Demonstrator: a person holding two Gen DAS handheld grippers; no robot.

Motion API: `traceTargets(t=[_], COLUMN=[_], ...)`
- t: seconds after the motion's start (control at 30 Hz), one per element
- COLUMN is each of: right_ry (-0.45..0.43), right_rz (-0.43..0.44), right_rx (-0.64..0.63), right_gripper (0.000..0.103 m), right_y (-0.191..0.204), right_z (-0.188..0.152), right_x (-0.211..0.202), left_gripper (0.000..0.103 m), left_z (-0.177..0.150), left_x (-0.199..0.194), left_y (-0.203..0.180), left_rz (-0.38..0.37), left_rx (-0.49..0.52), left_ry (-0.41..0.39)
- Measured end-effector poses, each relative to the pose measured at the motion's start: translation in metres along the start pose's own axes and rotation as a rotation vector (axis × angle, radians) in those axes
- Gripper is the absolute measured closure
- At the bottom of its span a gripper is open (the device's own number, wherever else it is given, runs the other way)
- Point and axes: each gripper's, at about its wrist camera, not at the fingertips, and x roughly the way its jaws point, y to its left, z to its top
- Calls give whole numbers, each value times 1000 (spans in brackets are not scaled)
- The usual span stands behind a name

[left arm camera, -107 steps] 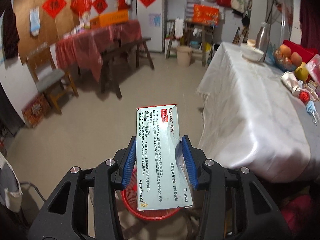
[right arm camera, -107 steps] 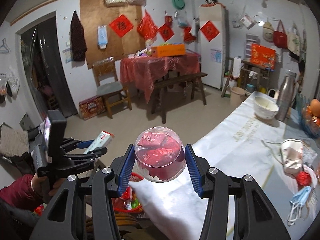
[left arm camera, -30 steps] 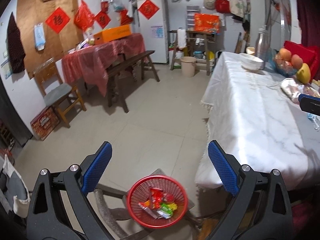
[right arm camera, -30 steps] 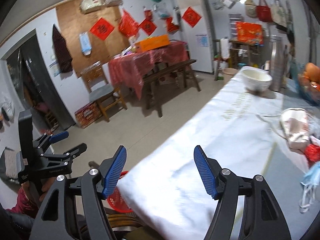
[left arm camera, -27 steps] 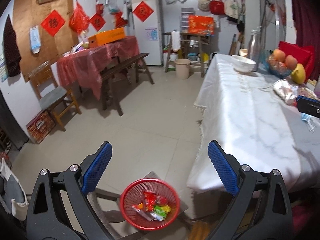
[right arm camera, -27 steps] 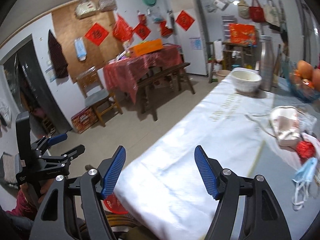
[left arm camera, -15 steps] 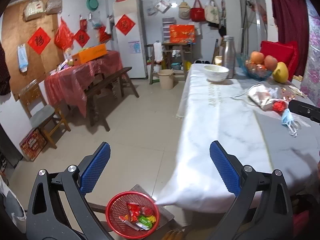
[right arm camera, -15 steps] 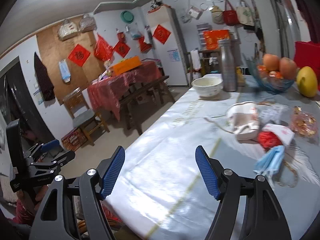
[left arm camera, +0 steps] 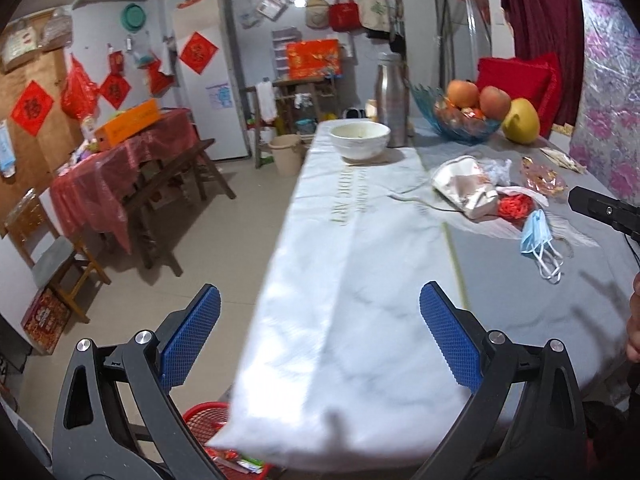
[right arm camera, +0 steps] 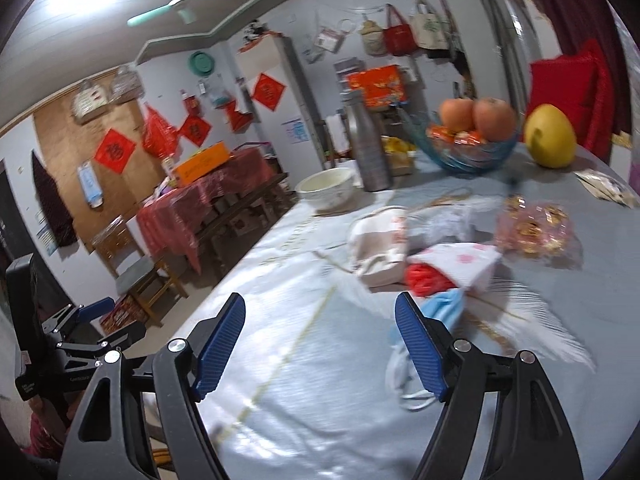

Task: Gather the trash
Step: 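Move both tools back over the table toward the paper cup and mask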

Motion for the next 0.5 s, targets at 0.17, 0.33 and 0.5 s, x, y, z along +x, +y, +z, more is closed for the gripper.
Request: traceTargets(t=[0.17, 0.33, 0.5], right_ry=[5, 10, 13], right_rz=[-52, -96, -142], right_rx=[50, 97, 139], right_gripper=[27, 27, 26], right_y=[-40, -74, -107], right_z=[7, 14, 22], right_x=[9, 22, 33], left_gripper=[7, 7, 7], left_z=[17, 32, 47], left_x=[32, 65, 102], left_y=[-29, -52, -71], left_rz=[-27, -68, -115], left_rx=[40, 61, 61], left_ry=[35, 82, 132])
